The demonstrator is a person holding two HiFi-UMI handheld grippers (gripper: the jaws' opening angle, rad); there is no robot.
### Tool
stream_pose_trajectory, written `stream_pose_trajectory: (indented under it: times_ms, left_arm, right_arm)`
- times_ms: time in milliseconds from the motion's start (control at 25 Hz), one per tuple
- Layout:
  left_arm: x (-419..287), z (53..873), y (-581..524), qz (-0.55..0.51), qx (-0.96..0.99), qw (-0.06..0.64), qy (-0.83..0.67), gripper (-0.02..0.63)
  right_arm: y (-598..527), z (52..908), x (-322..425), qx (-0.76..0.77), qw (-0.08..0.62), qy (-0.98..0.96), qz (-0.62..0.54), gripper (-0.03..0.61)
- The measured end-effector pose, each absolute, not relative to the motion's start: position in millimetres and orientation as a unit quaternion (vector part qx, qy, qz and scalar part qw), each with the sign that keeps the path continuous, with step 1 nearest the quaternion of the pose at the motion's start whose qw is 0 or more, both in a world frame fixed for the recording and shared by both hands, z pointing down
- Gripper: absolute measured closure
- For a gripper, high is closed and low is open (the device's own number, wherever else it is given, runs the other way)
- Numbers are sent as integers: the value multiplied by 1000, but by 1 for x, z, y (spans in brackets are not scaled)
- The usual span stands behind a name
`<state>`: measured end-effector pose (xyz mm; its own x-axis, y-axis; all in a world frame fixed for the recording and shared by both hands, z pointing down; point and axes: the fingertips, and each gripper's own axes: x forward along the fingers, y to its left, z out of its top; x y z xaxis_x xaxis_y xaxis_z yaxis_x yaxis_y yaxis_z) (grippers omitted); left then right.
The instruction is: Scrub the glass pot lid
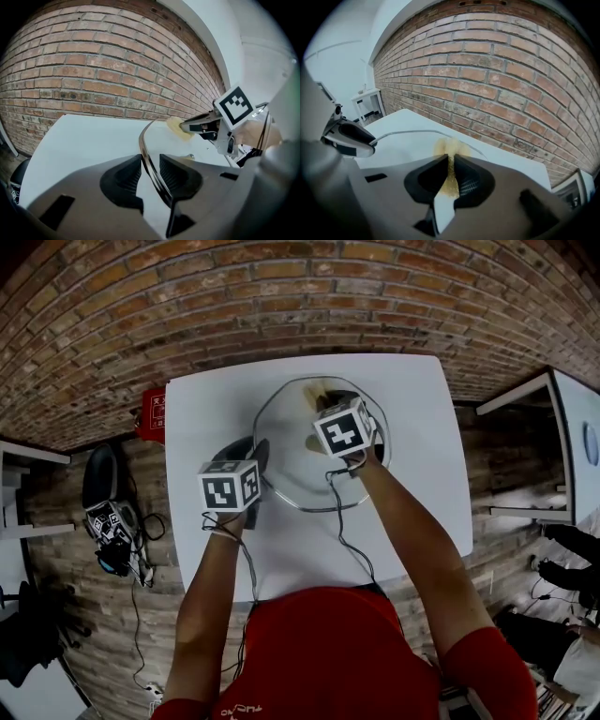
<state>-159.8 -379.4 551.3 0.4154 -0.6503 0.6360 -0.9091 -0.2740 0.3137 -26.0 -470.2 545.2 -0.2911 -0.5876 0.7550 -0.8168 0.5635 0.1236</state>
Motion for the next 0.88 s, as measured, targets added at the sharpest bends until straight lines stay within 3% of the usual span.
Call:
stream_pose_trajectory:
  times_ms: [360, 600, 880]
  left_arm:
    - [-160, 550, -376, 202, 774, 327, -504, 485]
    - [-159, 551, -376, 206, 774, 324, -504, 486]
    - [-158, 550, -375, 211, 775, 319, -504, 486]
  right_arm:
    - [-465, 542, 40, 501, 391, -755, 165, 525]
    - [-431, 518, -23, 457, 352, -799, 171, 525]
    - [-388, 525, -103, 389, 363, -832, 158, 525]
